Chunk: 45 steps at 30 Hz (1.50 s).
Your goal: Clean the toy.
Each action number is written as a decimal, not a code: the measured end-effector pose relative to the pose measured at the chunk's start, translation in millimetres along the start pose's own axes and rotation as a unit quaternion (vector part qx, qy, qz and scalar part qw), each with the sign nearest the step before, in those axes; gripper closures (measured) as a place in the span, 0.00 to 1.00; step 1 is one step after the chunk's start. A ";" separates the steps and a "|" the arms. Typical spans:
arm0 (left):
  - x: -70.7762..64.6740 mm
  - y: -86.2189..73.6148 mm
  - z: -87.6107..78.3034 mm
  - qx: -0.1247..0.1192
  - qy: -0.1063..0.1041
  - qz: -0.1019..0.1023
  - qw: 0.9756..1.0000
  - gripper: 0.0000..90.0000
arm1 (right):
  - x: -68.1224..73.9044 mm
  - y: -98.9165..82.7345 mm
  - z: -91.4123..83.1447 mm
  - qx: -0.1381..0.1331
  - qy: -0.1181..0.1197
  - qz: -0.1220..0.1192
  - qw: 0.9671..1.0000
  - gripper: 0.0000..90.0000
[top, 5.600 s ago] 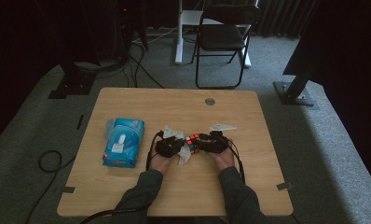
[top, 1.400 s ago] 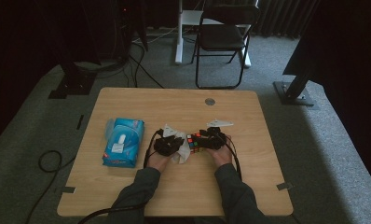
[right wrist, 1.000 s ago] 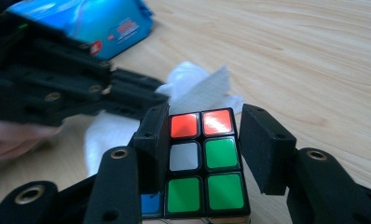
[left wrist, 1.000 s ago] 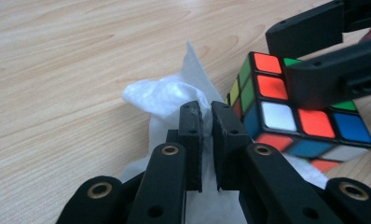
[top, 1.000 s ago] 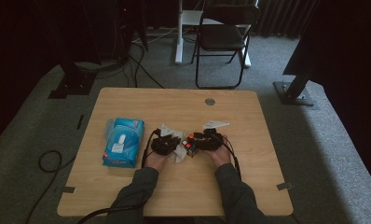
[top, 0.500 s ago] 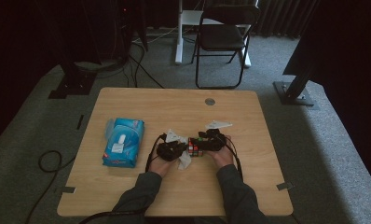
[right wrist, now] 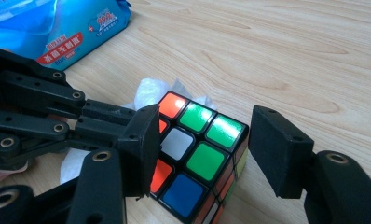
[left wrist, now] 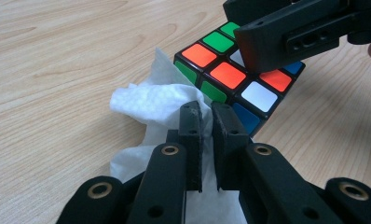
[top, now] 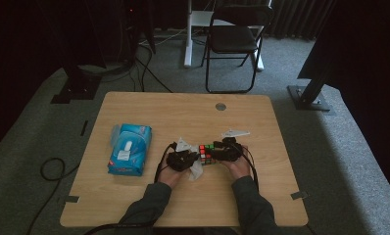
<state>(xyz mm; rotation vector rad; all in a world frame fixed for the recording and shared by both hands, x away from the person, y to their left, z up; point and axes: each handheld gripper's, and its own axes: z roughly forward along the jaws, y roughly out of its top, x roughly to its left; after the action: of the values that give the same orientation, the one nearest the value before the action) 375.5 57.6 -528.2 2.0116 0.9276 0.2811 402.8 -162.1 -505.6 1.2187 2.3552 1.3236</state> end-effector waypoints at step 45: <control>0.7 -7.0 8.7 0.014 0.020 -0.027 0.999 0.93 | -0.8 -5.9 -0.9 -0.013 0.015 0.028 0.999 0.55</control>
<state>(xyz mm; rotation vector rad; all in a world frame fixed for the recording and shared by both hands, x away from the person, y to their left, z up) 376.9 55.1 -539.0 2.0086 1.0147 0.2807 399.5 -164.8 -509.8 1.2742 2.3330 1.3942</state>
